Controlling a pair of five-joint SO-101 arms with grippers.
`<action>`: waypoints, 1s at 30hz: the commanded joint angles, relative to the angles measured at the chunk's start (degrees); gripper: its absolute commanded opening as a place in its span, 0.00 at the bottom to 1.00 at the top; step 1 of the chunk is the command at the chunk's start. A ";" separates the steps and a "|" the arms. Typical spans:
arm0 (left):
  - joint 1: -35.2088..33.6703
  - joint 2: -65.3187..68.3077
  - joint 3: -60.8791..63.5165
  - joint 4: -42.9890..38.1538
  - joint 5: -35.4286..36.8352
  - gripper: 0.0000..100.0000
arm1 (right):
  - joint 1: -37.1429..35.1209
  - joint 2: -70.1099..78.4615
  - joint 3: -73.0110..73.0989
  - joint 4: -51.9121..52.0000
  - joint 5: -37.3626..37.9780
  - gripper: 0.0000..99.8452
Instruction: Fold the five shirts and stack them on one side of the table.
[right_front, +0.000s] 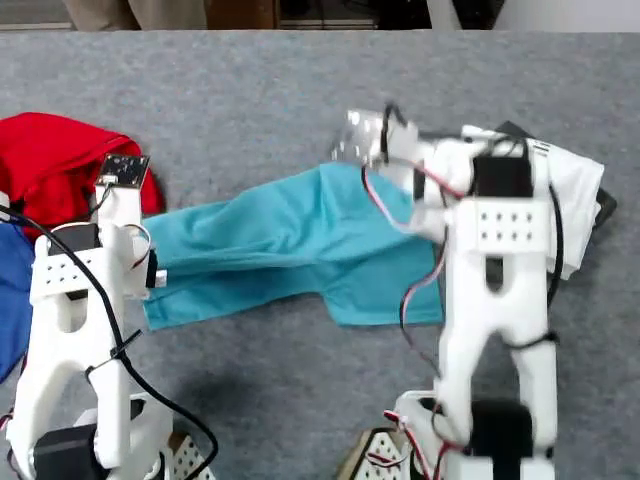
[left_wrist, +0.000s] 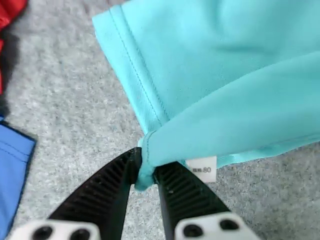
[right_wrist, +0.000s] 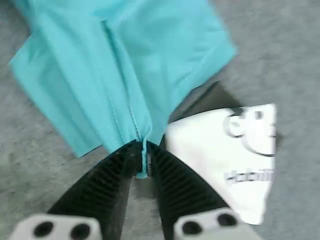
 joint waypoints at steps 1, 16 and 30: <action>0.09 -0.57 -0.18 -0.70 0.35 0.02 | 2.42 -9.45 13.67 -5.10 2.55 0.00; 1.23 0.48 10.81 -7.56 -2.20 0.02 | 10.24 -23.34 41.80 -18.99 8.00 0.00; 1.05 0.48 10.90 -10.64 -2.02 0.02 | 11.65 -23.25 45.05 -33.93 5.89 0.00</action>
